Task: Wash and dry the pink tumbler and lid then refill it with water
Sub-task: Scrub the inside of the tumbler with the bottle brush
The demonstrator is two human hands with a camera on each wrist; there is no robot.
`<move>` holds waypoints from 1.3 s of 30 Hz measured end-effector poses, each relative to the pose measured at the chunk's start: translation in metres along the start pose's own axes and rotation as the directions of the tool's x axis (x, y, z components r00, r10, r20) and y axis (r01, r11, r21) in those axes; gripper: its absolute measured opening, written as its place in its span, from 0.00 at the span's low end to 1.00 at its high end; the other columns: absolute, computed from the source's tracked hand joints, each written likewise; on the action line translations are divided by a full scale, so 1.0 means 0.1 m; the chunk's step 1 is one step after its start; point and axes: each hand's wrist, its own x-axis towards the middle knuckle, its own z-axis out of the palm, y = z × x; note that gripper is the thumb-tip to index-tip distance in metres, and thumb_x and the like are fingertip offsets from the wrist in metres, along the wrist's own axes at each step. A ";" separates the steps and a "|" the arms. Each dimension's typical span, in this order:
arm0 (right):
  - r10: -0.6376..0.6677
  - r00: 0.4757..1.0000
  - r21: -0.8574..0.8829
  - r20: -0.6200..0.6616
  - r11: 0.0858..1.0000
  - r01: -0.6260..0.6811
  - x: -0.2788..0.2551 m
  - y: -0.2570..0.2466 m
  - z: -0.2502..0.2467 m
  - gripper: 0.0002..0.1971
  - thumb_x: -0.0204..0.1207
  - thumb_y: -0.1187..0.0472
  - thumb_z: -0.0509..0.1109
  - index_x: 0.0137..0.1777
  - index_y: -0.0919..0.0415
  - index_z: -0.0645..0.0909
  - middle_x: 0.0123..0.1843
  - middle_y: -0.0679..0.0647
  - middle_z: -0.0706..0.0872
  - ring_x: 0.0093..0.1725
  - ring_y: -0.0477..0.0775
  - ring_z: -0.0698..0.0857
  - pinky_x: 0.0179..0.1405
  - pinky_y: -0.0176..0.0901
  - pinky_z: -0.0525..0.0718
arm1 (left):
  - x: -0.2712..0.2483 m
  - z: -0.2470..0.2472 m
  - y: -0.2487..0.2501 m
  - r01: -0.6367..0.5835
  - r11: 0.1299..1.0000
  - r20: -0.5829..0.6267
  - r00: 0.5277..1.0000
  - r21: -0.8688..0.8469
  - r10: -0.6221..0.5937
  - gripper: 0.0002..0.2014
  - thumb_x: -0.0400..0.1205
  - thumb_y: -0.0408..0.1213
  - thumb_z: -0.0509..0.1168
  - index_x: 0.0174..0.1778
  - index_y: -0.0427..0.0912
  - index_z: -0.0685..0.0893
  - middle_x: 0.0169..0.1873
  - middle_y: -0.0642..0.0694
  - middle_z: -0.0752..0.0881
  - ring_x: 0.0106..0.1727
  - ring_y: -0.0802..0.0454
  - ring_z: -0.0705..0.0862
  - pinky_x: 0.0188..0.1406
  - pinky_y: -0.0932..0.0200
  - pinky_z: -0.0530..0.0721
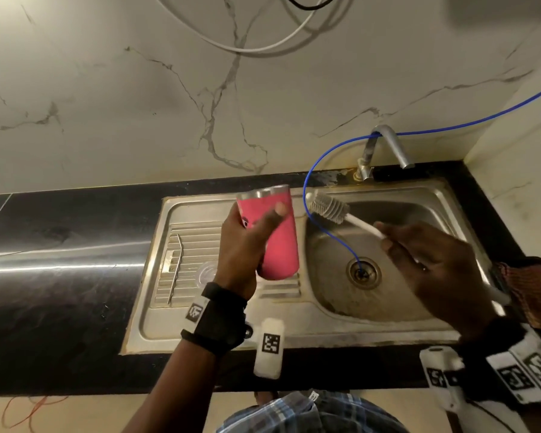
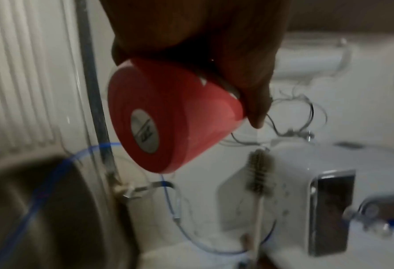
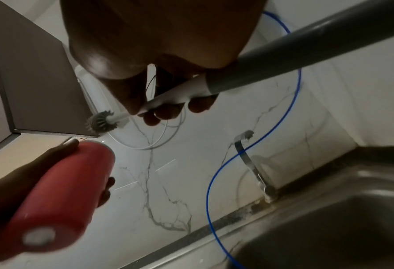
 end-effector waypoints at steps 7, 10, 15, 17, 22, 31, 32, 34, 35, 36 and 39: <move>-0.158 0.932 -0.245 0.326 0.938 0.246 0.47 -0.04 -0.27 0.15 0.85 0.52 0.67 0.66 0.51 0.90 0.45 0.44 0.86 0.35 0.46 0.83 0.32 0.49 0.83 | -0.04 -0.17 -0.50 -0.386 0.810 0.316 0.912 0.442 0.262 0.47 0.65 0.38 0.93 0.78 0.46 0.77 0.69 0.61 0.85 0.71 0.54 0.86 0.69 0.58 0.85; -0.074 0.805 -0.438 0.588 0.808 0.394 0.64 -0.25 -0.27 0.18 0.83 0.43 0.58 0.61 0.42 0.88 0.44 0.41 0.82 0.35 0.46 0.82 0.33 0.45 0.81 | -0.05 -0.17 -0.58 -0.428 0.778 0.368 0.889 0.460 0.272 0.47 0.65 0.37 0.92 0.78 0.49 0.75 0.69 0.66 0.83 0.72 0.56 0.85 0.71 0.60 0.83; 0.061 0.604 -0.503 0.794 0.624 0.598 0.85 -0.72 -0.03 0.11 0.82 0.54 0.56 0.44 0.49 0.80 0.40 0.44 0.73 0.34 0.47 0.78 0.30 0.48 0.79 | 0.00 -0.12 -0.70 -0.431 0.768 0.387 0.885 0.473 0.259 0.47 0.66 0.32 0.91 0.79 0.51 0.74 0.72 0.55 0.84 0.73 0.54 0.84 0.74 0.52 0.83; -0.035 0.605 -0.472 0.795 0.590 0.655 0.86 -0.90 0.08 0.16 0.80 0.57 0.50 0.39 0.52 0.80 0.42 0.50 0.78 0.33 0.53 0.81 0.26 0.46 0.67 | 0.04 -0.09 -0.70 -0.432 0.782 0.393 0.882 0.448 0.262 0.47 0.66 0.30 0.91 0.79 0.49 0.75 0.72 0.50 0.85 0.74 0.49 0.85 0.74 0.45 0.84; -0.089 0.528 -0.408 0.844 0.534 0.741 0.97 -0.91 0.22 0.19 0.86 0.59 0.48 0.45 0.56 0.81 0.51 0.57 0.83 0.35 0.56 0.78 0.27 0.47 0.67 | 0.16 -0.11 -0.59 -0.487 0.761 0.369 0.863 0.429 0.345 0.45 0.66 0.37 0.90 0.76 0.56 0.73 0.72 0.51 0.83 0.71 0.50 0.86 0.69 0.43 0.87; -0.296 0.600 -0.414 0.744 0.501 0.760 1.25 -0.98 0.18 0.19 0.76 0.64 0.50 0.29 0.58 0.78 0.32 0.60 0.82 0.23 0.61 0.79 0.19 0.45 0.69 | 0.54 -0.06 -0.52 -0.527 0.691 0.331 0.849 0.494 0.412 0.52 0.65 0.36 0.91 0.73 0.80 0.67 0.70 0.48 0.85 0.67 0.50 0.87 0.64 0.49 0.88; -0.324 0.613 -0.424 0.721 0.493 0.760 1.29 -0.92 0.25 0.19 0.75 0.64 0.52 0.28 0.58 0.79 0.31 0.60 0.81 0.22 0.62 0.80 0.19 0.44 0.68 | 0.59 -0.03 -0.51 -0.527 0.691 0.332 0.850 0.495 0.410 0.53 0.64 0.34 0.90 0.72 0.80 0.67 0.69 0.49 0.85 0.67 0.50 0.87 0.63 0.50 0.88; -0.323 0.629 -0.450 0.707 0.480 0.753 1.34 -0.89 0.36 0.17 0.74 0.63 0.56 0.26 0.58 0.79 0.29 0.58 0.80 0.21 0.61 0.79 0.21 0.42 0.63 | 0.66 0.01 -0.50 -0.533 0.680 0.351 0.846 0.504 0.402 0.53 0.64 0.33 0.90 0.72 0.81 0.67 0.67 0.50 0.87 0.65 0.49 0.88 0.61 0.55 0.86; -0.297 0.629 -0.457 0.718 0.481 0.748 1.36 -0.87 0.39 0.16 0.74 0.63 0.58 0.26 0.58 0.79 0.29 0.58 0.80 0.21 0.60 0.79 0.22 0.41 0.62 | 0.68 0.02 -0.50 -0.540 0.671 0.359 0.841 0.508 0.405 0.53 0.64 0.34 0.90 0.72 0.81 0.67 0.67 0.51 0.87 0.65 0.49 0.88 0.61 0.59 0.85; -0.260 0.623 -0.465 0.738 0.474 0.748 1.39 -0.87 0.40 0.15 0.75 0.63 0.60 0.28 0.58 0.80 0.31 0.57 0.80 0.23 0.59 0.80 0.23 0.42 0.62 | 0.69 0.03 -0.49 -0.546 0.664 0.364 0.837 0.512 0.408 0.52 0.65 0.36 0.90 0.73 0.80 0.67 0.67 0.52 0.87 0.66 0.49 0.87 0.61 0.61 0.84; -0.119 0.602 -0.476 0.790 0.500 0.723 1.40 -0.79 0.36 0.21 0.80 0.61 0.48 0.36 0.58 0.83 0.40 0.56 0.82 0.31 0.57 0.84 0.24 0.45 0.65 | 0.75 0.02 -0.53 -0.541 0.652 0.368 0.840 0.530 0.398 0.49 0.66 0.38 0.90 0.74 0.72 0.70 0.68 0.53 0.86 0.67 0.48 0.87 0.62 0.58 0.84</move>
